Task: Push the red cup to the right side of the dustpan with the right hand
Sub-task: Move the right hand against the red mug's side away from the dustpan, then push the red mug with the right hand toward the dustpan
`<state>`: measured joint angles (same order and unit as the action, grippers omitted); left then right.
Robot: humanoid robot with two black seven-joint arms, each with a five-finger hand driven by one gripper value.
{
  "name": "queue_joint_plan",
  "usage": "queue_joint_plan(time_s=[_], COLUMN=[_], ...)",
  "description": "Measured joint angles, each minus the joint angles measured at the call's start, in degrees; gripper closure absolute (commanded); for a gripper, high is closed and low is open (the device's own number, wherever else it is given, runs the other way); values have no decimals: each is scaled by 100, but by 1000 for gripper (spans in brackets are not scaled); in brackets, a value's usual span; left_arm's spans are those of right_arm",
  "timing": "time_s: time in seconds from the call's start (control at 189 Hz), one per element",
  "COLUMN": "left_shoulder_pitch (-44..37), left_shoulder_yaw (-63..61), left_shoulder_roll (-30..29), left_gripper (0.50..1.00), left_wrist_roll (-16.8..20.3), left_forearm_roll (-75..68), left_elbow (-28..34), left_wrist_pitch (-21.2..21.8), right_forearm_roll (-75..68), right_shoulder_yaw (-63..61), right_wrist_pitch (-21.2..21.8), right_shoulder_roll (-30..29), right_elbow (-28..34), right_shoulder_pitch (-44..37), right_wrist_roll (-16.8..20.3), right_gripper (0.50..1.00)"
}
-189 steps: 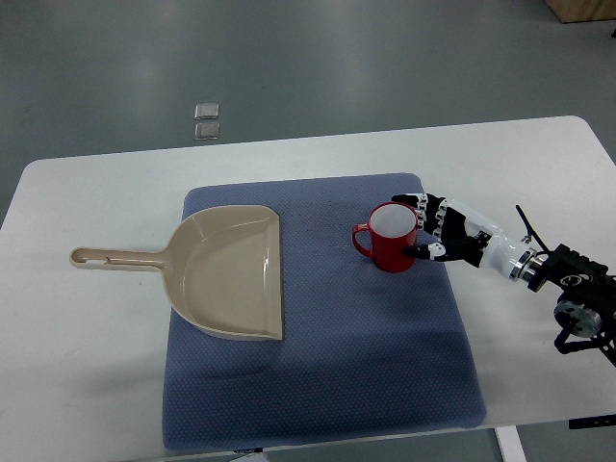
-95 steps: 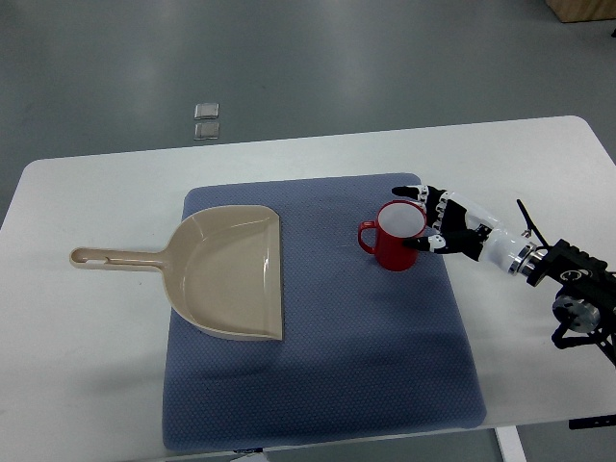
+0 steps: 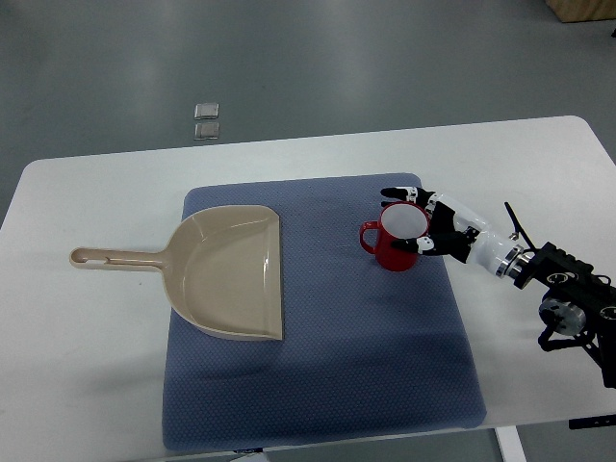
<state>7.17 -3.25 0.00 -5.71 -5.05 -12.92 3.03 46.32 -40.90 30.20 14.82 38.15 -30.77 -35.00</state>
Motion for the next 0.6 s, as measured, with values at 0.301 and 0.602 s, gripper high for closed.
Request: queue_joint_plan(time_s=[0.301, 0.602], left_shoulder_pitch=[-4, -5], left_shoulder_yaw=[0, 0], left_shoulder_roll=[0, 0], left_gripper=[500, 500], left_wrist_roll=[0, 0], left_forearm_roll=[3, 5], left_elbow=[0, 0], left_wrist_pitch=[0, 0], right_forearm_roll=[53, 78], right_shoulder_yaw=[71, 72], right_wrist_pitch=[-179, -238], right_shoulder_roll=[-246, -441], right_elbow=[-88, -342], right_shoulder_pitch=[1, 0], right_wrist_roll=[0, 0], right_gripper=[566, 566])
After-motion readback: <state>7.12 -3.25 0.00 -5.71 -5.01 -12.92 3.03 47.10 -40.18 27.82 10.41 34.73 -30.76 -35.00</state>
